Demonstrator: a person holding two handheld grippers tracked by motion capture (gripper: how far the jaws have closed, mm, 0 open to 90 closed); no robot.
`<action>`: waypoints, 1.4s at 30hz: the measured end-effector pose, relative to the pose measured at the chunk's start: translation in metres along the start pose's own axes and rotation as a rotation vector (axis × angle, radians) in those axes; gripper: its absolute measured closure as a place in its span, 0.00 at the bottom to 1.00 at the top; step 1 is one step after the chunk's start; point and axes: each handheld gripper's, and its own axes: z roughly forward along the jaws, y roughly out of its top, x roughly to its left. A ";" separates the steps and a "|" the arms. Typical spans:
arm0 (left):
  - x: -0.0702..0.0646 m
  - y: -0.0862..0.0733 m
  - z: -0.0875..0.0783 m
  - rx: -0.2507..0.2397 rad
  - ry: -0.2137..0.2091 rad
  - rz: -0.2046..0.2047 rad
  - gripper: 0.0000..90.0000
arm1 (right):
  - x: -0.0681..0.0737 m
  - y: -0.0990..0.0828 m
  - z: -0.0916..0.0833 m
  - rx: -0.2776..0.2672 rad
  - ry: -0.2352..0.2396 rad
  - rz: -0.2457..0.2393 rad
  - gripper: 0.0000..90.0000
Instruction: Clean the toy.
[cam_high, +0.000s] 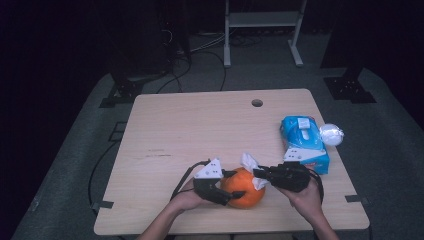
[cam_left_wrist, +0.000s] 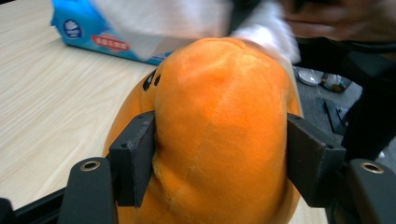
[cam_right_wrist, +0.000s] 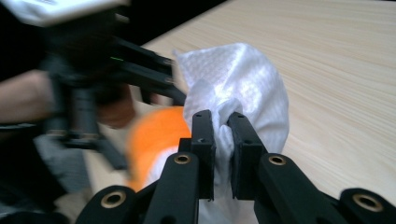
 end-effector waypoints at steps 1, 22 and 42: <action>0.001 0.000 -0.001 -0.001 0.004 -0.007 0.36 | 0.005 0.002 0.001 -0.010 0.045 -0.004 0.91; 0.018 -0.009 -0.014 -0.032 0.021 -0.082 0.36 | 0.002 -0.003 0.003 0.002 0.048 -0.005 0.90; 0.014 -0.002 -0.008 -0.046 0.075 -0.145 0.33 | 0.014 0.003 0.014 0.028 0.020 -0.057 0.90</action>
